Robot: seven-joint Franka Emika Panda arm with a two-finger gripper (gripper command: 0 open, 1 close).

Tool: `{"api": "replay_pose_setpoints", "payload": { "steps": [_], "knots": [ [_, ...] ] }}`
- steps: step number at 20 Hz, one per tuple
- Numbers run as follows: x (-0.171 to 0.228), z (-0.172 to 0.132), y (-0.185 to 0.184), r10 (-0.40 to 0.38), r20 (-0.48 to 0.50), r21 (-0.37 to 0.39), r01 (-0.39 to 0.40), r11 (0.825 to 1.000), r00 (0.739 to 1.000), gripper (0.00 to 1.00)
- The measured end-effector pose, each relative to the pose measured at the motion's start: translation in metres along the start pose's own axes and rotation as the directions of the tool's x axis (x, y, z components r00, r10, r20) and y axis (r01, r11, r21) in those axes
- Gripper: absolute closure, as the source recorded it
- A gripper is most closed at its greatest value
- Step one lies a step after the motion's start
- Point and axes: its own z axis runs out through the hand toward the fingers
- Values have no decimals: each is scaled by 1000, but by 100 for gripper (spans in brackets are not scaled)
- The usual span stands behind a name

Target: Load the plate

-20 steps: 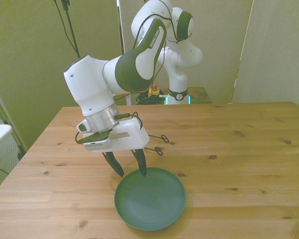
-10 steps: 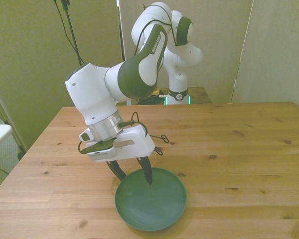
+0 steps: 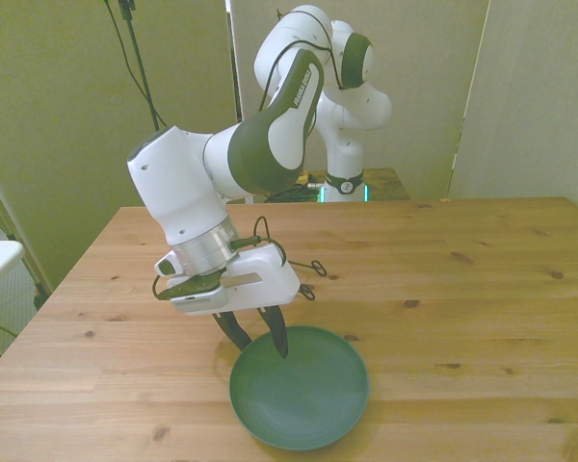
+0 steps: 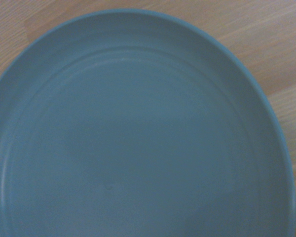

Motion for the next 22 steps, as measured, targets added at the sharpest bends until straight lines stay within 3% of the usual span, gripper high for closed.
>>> {"api": "replay_pose_setpoints", "payload": {
  "steps": [15,22],
  "knots": [
    [8,1,14,13,-14,-4,-13,1000,1000,100],
    [8,-26,39,35,-34,-20,-35,999,999,100]
  ]
}}
